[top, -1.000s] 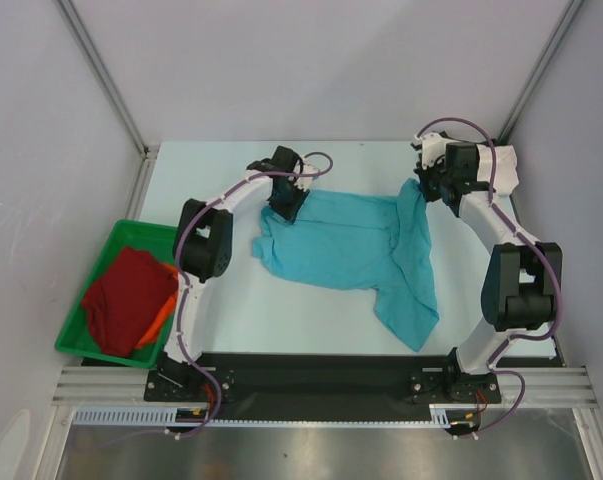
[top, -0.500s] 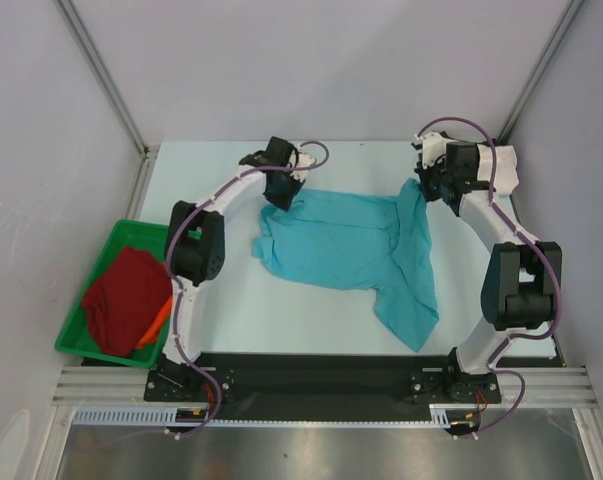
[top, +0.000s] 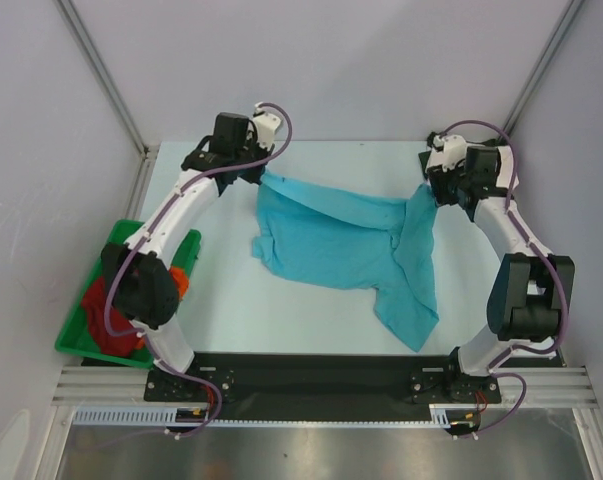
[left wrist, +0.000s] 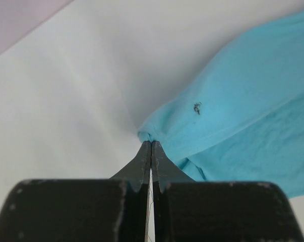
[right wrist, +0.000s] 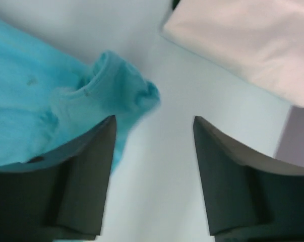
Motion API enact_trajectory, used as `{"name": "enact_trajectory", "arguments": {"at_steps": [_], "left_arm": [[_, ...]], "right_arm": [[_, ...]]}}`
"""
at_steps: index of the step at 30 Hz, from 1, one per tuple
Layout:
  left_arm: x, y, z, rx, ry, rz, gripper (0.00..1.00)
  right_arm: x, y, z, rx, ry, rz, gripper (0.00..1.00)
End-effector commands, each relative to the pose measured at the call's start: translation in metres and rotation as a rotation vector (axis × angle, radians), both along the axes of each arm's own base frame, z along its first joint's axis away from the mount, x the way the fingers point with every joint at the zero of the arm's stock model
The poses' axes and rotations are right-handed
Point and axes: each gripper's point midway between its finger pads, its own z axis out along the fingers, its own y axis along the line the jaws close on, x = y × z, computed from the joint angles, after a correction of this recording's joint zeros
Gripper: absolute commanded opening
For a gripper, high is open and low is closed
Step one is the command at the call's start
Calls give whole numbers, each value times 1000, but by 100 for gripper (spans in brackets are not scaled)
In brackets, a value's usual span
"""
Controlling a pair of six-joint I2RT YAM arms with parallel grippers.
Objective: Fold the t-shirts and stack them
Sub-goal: Flatten the tshirt out
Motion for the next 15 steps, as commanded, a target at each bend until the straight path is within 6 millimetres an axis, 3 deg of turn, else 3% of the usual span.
{"name": "enact_trajectory", "arguments": {"at_steps": [1, 3, 6, 8, 11, 12, 13, 15], "left_arm": [[6, 2, -31, 42, 52, 16, 1], [12, 1, -32, 45, 51, 17, 0], [17, 0, -36, 48, 54, 23, 0], [20, 0, -36, 47, 52, 29, 0], [21, 1, -45, 56, 66, 35, 0], [20, 1, -47, 59, 72, 35, 0], [20, 1, -48, 60, 75, 35, 0], [19, 2, -50, 62, 81, 35, 0]], "right_arm": [[12, -31, 23, -79, -89, -84, 70], [17, -40, 52, -95, -152, -83, 77], [12, -18, 55, -99, -120, 61, 76], [1, 17, 43, -88, -51, 211, 74], [-12, 61, 10, -74, 77, 349, 72], [-12, 67, 5, -71, 93, 363, 72], [-11, 72, -14, -63, 144, 374, 72], [0, 82, -23, -67, 163, 379, 73]]}}
